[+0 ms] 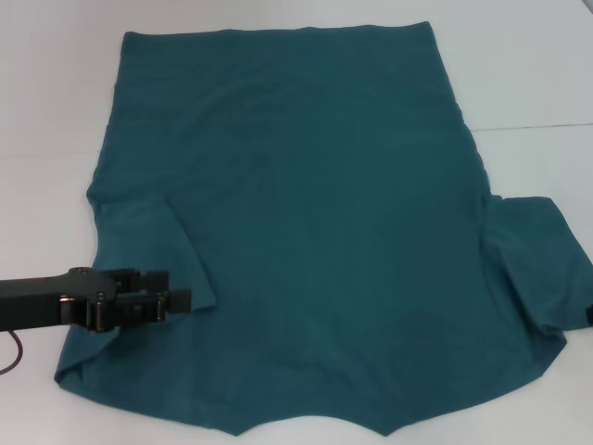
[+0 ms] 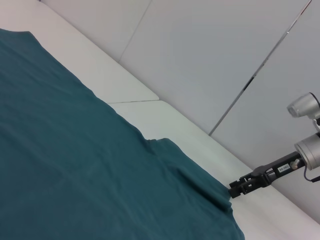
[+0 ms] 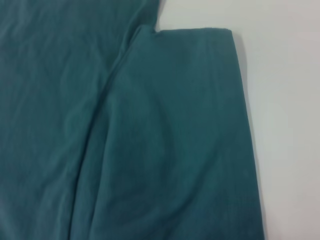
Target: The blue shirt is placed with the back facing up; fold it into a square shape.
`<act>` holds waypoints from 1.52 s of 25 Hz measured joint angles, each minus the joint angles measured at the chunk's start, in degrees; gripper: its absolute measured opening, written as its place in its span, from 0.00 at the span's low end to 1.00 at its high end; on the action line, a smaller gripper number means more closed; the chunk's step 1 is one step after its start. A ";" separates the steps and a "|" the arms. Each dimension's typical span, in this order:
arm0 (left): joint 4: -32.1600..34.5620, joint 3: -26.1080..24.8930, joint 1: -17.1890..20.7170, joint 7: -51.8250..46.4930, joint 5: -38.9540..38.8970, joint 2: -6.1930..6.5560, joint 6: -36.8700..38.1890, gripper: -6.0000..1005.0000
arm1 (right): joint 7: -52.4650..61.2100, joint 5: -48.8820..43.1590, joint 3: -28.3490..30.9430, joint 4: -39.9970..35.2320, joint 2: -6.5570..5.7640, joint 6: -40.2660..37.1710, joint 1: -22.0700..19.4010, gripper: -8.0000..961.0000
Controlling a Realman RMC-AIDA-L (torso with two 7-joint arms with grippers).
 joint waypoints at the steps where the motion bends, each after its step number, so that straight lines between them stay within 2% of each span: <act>1: 0.00 0.00 0.00 0.00 0.00 0.00 -0.01 0.70 | 0.00 -0.14 0.00 0.10 0.00 0.03 0.07 0.74; 16: 0.01 0.00 0.24 -0.03 0.00 0.00 -0.12 0.70 | -0.03 -0.42 -0.94 0.71 0.15 0.25 0.76 0.67; 22: 0.01 0.00 0.35 -0.12 0.00 0.00 -0.11 0.70 | 0.01 -0.40 -0.88 0.93 0.09 0.32 0.86 0.43; 31: 0.01 0.00 0.44 -0.19 0.00 -0.09 -0.10 0.70 | 0.08 -0.32 0.48 -0.27 -0.44 -0.14 0.36 0.39; 34: 0.01 0.00 0.44 -0.25 0.00 -0.09 -0.10 0.70 | 0.08 -0.41 0.22 0.20 -0.43 0.10 0.34 0.52; 38: 0.01 0.00 0.44 -0.24 0.00 -0.09 -0.08 0.70 | 0.09 -0.75 0.06 0.28 -0.16 0.27 0.34 0.58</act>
